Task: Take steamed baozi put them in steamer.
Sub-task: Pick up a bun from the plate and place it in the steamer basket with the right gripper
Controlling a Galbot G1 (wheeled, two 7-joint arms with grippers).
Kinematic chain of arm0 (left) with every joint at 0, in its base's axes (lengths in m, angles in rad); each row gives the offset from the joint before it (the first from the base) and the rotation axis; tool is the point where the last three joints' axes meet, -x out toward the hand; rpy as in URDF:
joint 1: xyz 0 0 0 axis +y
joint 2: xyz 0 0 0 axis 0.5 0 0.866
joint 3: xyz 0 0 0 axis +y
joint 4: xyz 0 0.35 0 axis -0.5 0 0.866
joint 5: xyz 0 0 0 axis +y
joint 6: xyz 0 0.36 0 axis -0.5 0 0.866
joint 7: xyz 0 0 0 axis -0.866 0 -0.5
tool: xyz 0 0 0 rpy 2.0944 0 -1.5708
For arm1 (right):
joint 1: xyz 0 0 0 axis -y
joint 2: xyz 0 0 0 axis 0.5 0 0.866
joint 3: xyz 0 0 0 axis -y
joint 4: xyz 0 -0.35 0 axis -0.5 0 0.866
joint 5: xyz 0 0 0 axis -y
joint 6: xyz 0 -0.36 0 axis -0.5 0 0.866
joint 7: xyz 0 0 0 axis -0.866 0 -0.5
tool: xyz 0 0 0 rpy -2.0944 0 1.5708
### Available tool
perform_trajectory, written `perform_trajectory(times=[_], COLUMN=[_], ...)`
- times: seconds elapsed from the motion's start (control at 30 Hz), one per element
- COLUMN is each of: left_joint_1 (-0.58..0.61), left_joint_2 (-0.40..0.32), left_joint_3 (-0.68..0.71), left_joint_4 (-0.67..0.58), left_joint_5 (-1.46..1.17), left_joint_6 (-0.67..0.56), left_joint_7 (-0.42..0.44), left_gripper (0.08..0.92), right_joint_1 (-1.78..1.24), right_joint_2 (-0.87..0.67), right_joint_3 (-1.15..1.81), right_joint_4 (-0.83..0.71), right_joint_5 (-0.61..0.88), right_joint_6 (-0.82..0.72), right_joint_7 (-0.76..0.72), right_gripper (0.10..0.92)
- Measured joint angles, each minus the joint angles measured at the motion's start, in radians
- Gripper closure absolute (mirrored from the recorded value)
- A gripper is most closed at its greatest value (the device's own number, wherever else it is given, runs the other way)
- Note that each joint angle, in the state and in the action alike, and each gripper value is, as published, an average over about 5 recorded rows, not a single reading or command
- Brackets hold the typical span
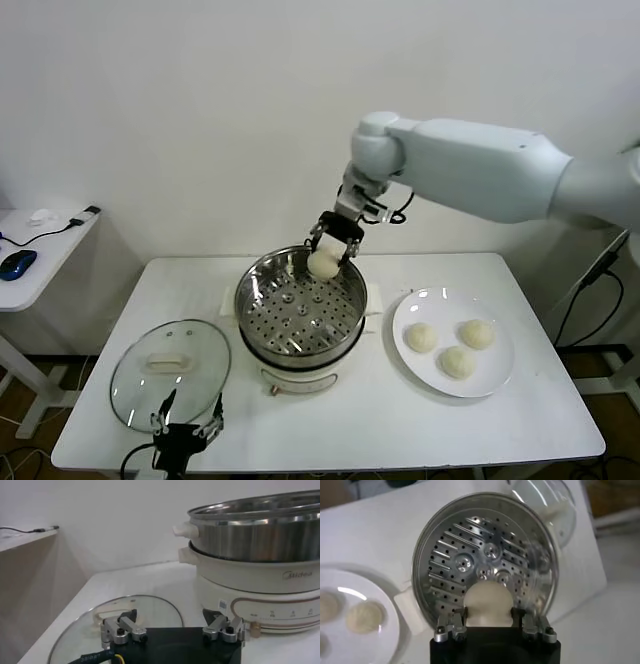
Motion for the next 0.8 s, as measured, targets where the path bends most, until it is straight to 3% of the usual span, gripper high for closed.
perform_trajectory(times=[0.3,0.67,0.8], left_joint_1=[-0.004,-0.020,-0.023], left_joint_2=[-0.001,0.001,0.001], left_joint_3=[-0.003,-0.003,-0.002], left_joint_4=[0.010,0.022,0.021], left_joint_5=[0.000,-0.005,-0.006], left_joint_6=[0.000,0.000,0.002], left_joint_7=[-0.002,-0.003,-0.003], left_gripper=[0.177,0.177,0.177], right_joint_1=[-0.142,-0.241,-0.251], right_joint_2=[0.109,0.210,0.226], right_joint_3=[0.076,0.133,0.134], right_joint_4=[-0.203,-0.389,-0.419], right_joint_5=[-0.186,-0.285,-0.287], right_joint_6=[0.128,0.205,0.225], right_joint_7=[0.062,0.114,0.115], right_gripper=[0.423,0.417,0.342])
